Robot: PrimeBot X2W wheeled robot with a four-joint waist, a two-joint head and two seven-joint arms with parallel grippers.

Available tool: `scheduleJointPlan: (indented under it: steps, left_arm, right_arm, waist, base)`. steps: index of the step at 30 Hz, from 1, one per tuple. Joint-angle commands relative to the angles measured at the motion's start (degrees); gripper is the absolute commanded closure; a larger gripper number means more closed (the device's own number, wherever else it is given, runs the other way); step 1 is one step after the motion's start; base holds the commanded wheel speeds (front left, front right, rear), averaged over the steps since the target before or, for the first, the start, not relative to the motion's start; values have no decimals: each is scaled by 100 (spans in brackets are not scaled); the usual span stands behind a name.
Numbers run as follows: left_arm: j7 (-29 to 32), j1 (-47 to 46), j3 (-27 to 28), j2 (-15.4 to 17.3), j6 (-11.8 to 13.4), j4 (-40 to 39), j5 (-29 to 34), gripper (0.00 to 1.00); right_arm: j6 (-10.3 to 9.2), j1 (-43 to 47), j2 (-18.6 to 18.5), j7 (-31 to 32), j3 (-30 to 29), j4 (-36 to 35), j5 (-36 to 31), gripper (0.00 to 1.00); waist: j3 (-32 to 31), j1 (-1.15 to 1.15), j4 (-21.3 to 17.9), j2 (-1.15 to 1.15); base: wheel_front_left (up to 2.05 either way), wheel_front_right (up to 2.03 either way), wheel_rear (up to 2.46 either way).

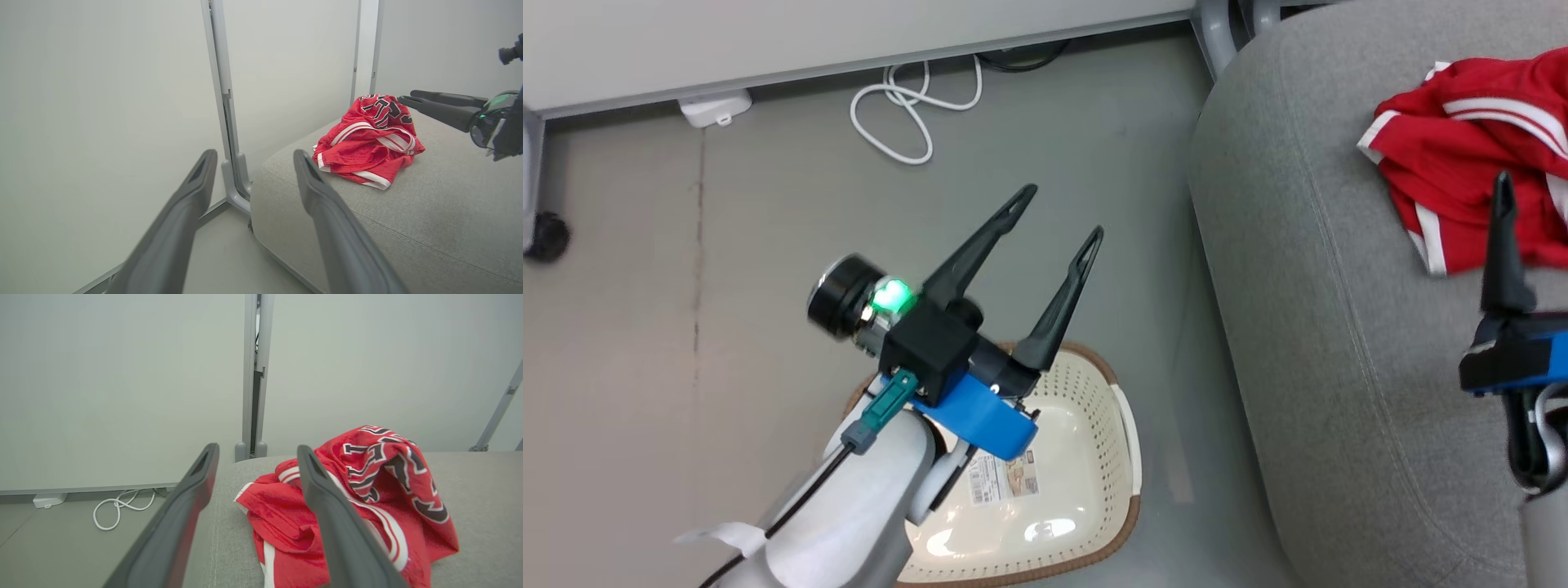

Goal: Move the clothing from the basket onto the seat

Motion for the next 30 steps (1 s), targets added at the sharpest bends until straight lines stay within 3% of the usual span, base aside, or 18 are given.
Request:
scheduleJointPlan:
  steps: [1, 8, 16, 30]
  left_arm:
    - [-17, 211, 160, 59, 52, -23, -32, 0]
    - [-17, 964, 937, 184, 190, -121, -73, 0]
    - [-16, 1753, 1745, 181, 180, -138, -1, 0]
    - [-17, 2878, 2846, -84, 170, -226, 257, 0]
  right_arm:
    - [1, 183, 111, -2, 95, -157, -25, 0]
    - [1, 630, 428, -3, 510, -581, -73, 0]
    - [1, 1136, 743, -3, 824, -946, -187, 0]
    - [1, 2286, 1065, -3, 791, -1420, -187, 0]
  waist:
    - [-162, 1, 22, 0]
    - [-662, 1, 371, 0]
    - [-1171, 1, 670, 0]
    - [-1744, 1, 785, 0]
  base:
    - [0, 0, 0]
    - [0, 0, 0]
    - [0, 0, 0]
    - [0, 0, 0]
